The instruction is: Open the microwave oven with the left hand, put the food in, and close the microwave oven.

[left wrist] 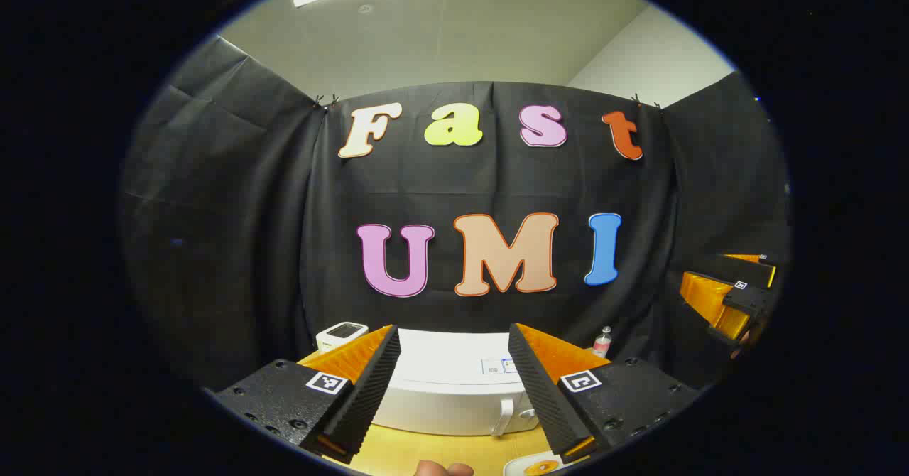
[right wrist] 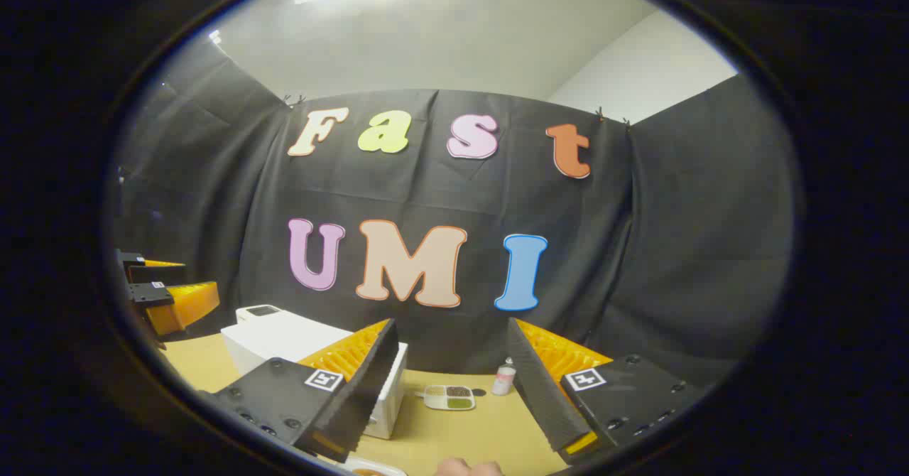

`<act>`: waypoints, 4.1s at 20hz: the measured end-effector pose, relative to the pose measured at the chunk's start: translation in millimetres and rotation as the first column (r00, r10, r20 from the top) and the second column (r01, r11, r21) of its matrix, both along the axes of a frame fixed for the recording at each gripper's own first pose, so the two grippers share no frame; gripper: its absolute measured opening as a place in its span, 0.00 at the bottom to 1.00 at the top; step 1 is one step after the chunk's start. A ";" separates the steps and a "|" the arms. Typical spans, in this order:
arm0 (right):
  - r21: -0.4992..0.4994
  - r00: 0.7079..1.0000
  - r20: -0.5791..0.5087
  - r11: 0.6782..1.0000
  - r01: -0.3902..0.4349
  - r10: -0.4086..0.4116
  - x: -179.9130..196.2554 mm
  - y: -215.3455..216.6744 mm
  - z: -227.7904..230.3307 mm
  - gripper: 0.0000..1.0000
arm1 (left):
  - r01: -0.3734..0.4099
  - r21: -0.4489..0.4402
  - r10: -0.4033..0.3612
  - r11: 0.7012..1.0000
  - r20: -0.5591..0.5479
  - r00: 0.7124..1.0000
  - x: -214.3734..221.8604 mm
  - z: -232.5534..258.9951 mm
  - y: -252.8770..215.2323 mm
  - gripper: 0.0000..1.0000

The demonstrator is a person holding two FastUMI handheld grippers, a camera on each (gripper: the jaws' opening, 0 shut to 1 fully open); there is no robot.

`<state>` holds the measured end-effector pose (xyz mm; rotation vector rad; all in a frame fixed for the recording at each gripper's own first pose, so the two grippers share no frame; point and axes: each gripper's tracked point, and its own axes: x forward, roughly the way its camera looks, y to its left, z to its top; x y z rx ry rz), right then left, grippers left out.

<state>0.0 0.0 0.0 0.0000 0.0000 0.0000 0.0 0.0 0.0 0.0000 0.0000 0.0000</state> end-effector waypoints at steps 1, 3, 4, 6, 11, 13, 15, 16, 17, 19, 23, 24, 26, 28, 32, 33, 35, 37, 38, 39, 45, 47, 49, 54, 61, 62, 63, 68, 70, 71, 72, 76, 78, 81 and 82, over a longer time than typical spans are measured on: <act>0.009 1.000 0.003 1.000 -0.003 0.003 2.8 -0.9 1.5 0.97 | -0.004 -0.004 0.004 1.000 -0.003 1.000 1.3 -0.7 -2.1 0.93; 0.022 1.000 0.002 1.000 -0.007 0.007 7.0 -4.1 -0.1 0.97 | -0.005 -0.002 0.005 1.000 -0.012 1.000 2.9 -5.0 -5.6 0.93; 0.023 1.000 0.002 1.000 -0.009 0.009 8.6 -5.0 -1.5 0.97 | -0.003 0.002 0.003 1.000 -0.019 1.000 2.5 -7.4 -8.1 0.93; 0.020 1.000 0.001 1.000 -0.019 0.019 10.7 -5.8 -3.1 0.97 | -0.001 0.003 0.001 1.000 -0.031 1.000 4.2 -11.6 -9.9 0.93; 0.025 1.000 0.003 0.999 -0.029 0.029 15.5 -10.1 -5.4 0.97 | -0.012 0.010 0.012 1.000 -0.035 0.999 10.7 -12.7 -10.3 0.92; 0.028 0.999 -0.006 0.999 -0.034 0.034 16.2 -10.8 -7.1 0.97 | -0.010 0.016 0.010 1.000 -0.040 0.999 15.4 -14.8 -11.9 0.92; 0.035 0.999 -0.005 0.999 -0.040 0.040 17.7 -9.8 -8.1 0.97 | -0.008 0.019 0.009 1.000 -0.046 0.999 16.8 -17.2 -13.8 0.92; 0.032 0.999 -0.002 0.999 -0.040 0.040 18.6 -10.3 -6.9 0.97 | -0.010 0.021 0.011 1.000 -0.050 0.999 15.5 -18.0 -13.1 0.93; 0.028 0.999 0.002 0.999 -0.041 0.041 19.2 -10.1 -7.2 0.97 | -0.013 0.023 0.014 1.000 -0.052 0.999 16.4 -19.2 -12.9 0.93; 0.023 0.999 0.003 0.999 -0.044 0.044 20.5 -9.1 -7.7 0.96 | -0.023 0.028 0.024 0.999 -0.054 0.998 18.3 -20.9 -10.2 0.93; 0.031 0.999 0.004 0.998 -0.052 0.052 23.2 -7.0 -11.4 0.97 | -0.040 0.031 0.042 0.999 -0.059 0.997 20.3 -23.9 -5.1 0.93; 0.035 0.998 0.006 0.998 -0.056 0.056 23.5 -6.0 -11.2 0.97 | -0.044 0.032 0.045 0.999 -0.060 0.997 20.2 -25.5 -4.3 0.93; 0.036 0.998 0.011 0.998 -0.058 0.058 24.6 -6.5 -11.0 0.97 | -0.047 0.033 0.049 0.998 -0.068 0.997 20.8 -30.6 -3.4 0.93; 0.028 0.998 0.013 0.998 -0.059 0.059 25.0 -6.2 -12.6 0.96 | -0.044 0.032 0.046 0.999 -0.083 0.995 23.0 -39.2 -5.1 0.94; 0.029 0.998 0.008 0.998 -0.055 0.055 26.6 -7.9 -16.9 0.97 | -0.031 0.039 0.036 0.999 -0.136 0.990 35.2 -82.4 -11.4 0.93; 0.033 0.999 0.006 0.998 -0.053 0.053 26.4 -9.8 -18.0 0.97 | -0.030 0.045 0.037 0.999 -0.167 0.985 37.5 -101.7 -12.2 0.94; 0.036 0.999 0.006 0.998 -0.051 0.050 25.3 -12.7 -19.4 0.97 | -0.016 0.046 0.026 0.999 -0.228 0.973 42.6 -141.3 -18.3 0.94; 0.028 0.999 0.008 0.999 -0.039 0.039 24.5 -19.4 -19.7 0.96 | 0.003 0.045 0.010 0.999 -0.300 0.954 43.6 -185.9 -23.3 0.94; 0.024 0.999 0.008 0.999 -0.034 0.034 24.2 -21.6 -19.5 0.96 | 0.013 0.036 0.000 0.999 -0.333 0.943 44.3 -207.3 -26.9 0.94; 0.022 1.000 0.008 0.999 -0.028 0.028 23.4 -24.5 -20.3 0.96 | 0.021 0.033 -0.007 0.999 -0.358 0.934 45.1 -225.2 -29.7 0.94; -0.022 1.000 0.001 1.000 0.000 0.000 18.6 -38.5 -22.2 0.96 | 0.091 0.050 -0.055 0.995 -0.485 0.873 52.8 -307.9 -51.2 0.95; -0.037 1.000 -0.013 0.999 0.006 -0.006 16.6 -41.6 -28.3 0.96 | 0.106 0.059 -0.063 0.993 -0.500 0.864 55.1 -324.8 -58.3 0.95; -0.051 1.000 -0.023 0.999 0.011 -0.013 15.9 -45.3 -30.4 0.96 | 0.128 0.056 -0.083 0.990 -0.504 0.860 58.4 -335.4 -67.4 0.95; -0.083 0.998 -0.061 0.996 0.024 -0.029 13.1 -53.6 -39.8 0.97 | 0.159 0.089 -0.094 0.983 -0.499 0.861 73.6 -349.1 -77.6 0.96; -0.120 0.996 -0.083 0.993 0.018 -0.029 12.8 -52.2 -44.6 0.97 | 0.122 0.088 -0.062 0.989 -0.505 0.861 87.7 -359.6 -76.1 0.53; -0.129 0.996 -0.085 0.992 0.017 -0.028 12.4 -52.2 -44.9 0.97 | 0.130 0.087 -0.069 0.988 -0.504 0.861 88.1 -361.6 -78.1 0.52; -0.136 0.996 -0.086 0.991 0.017 -0.028 12.4 -53.0 -45.2 0.97 | 0.139 0.082 -0.079 0.987 -0.504 0.860 89.3 -361.5 -79.9 0.48; -0.133 0.996 -0.090 0.991 0.011 -0.023 15.3 -49.2 -45.8 0.96 | 0.144 0.071 -0.089 0.987 -0.508 0.857 90.6 -363.2 -83.4 0.23; -0.134 0.995 -0.095 0.991 0.006 -0.019 16.6 -47.8 -48.4 0.97 | 0.172 0.055 -0.123 0.984 -0.496 0.860 89.7 -361.9 -87.9 0.18; -0.133 0.995 -0.098 0.991 0.001 -0.014 16.8 -45.6 -49.5 0.96 | 0.195 0.077 -0.133 0.978 -0.490 0.861 88.7 -362.3 -90.9 0.15; -0.130 0.995 -0.101 0.991 -0.004 -0.009 16.6 -43.2 -50.3 0.97 | 0.206 0.094 -0.137 0.974 -0.478 0.868 90.4 -362.1 -87.9 0.13; -0.130 0.995 -0.100 0.991 -0.023 0.010 16.3 -36.4 -50.8 0.97 | 0.172 0.076 -0.118 0.982 -0.463 0.879 89.7 -361.7 -85.2 0.04; -0.128 0.995 -0.101 0.991 -0.033 0.020 14.9 -33.1 -51.5 0.97 | 0.176 0.089 -0.115 0.980 -0.467 0.877 89.0 -361.9 -82.9 0.04; -0.126 0.995 -0.097 0.991 -0.040 0.028 13.4 -31.3 -49.2 0.97 | 0.189 0.077 -0.130 0.979 -0.476 0.870 87.9 -362.5 -84.4 0.04; -0.127 0.995 -0.092 0.991 -0.041 0.029 12.2 -31.6 -46.9 0.97 | 0.201 0.078 -0.140 0.976 -0.484 0.864 87.6 -361.4 -84.6 0.03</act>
